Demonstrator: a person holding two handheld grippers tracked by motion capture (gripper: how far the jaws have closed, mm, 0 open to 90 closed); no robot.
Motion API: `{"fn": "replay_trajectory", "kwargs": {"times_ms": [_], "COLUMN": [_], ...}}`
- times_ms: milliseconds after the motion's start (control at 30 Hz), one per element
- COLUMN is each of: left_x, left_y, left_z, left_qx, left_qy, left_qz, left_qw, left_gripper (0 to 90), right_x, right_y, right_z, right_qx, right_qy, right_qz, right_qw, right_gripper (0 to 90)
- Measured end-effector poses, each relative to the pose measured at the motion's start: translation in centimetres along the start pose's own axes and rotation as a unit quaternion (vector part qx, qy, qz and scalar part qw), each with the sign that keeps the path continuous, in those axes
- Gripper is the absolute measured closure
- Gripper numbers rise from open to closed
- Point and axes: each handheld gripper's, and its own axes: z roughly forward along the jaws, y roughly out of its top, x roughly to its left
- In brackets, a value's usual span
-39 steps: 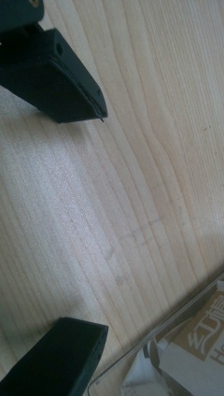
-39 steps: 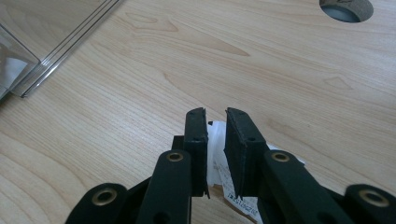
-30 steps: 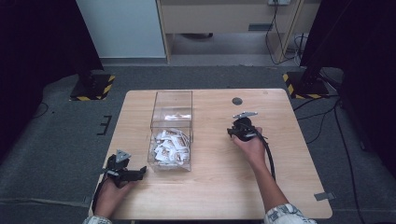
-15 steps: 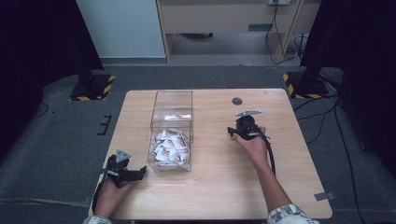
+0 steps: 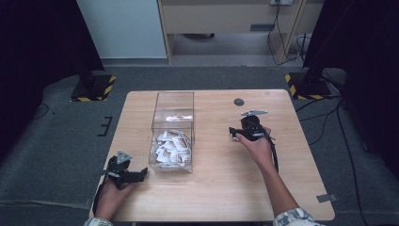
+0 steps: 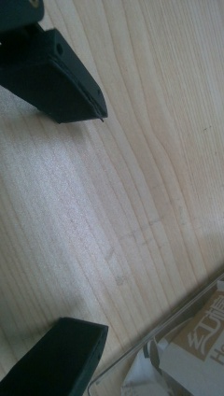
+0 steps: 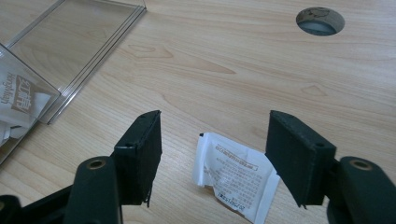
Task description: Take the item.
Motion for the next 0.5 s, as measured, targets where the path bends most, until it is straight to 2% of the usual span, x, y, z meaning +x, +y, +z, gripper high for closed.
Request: {"fn": "replay_trajectory", "kwargs": {"times_ms": [267,500], "left_x": [0.00,0.00], "left_y": [0.00,0.00], "left_z": [0.00,0.00], "left_qx": [0.000,0.000], "left_qy": [0.000,0.000], "left_qz": [0.000,0.000], "left_qw": [1.0000,1.0000], "left_gripper": [0.0,0.0], "right_x": [-0.07,-0.19], "right_y": [0.13,0.20], "right_z": [-0.46,-0.94], "right_qx": [-0.009,-0.010], "right_qy": [-0.007,0.002], "right_qz": [0.006,0.015], "right_qw": [0.9999,0.9998], "right_gripper": [26.7,17.6]}}
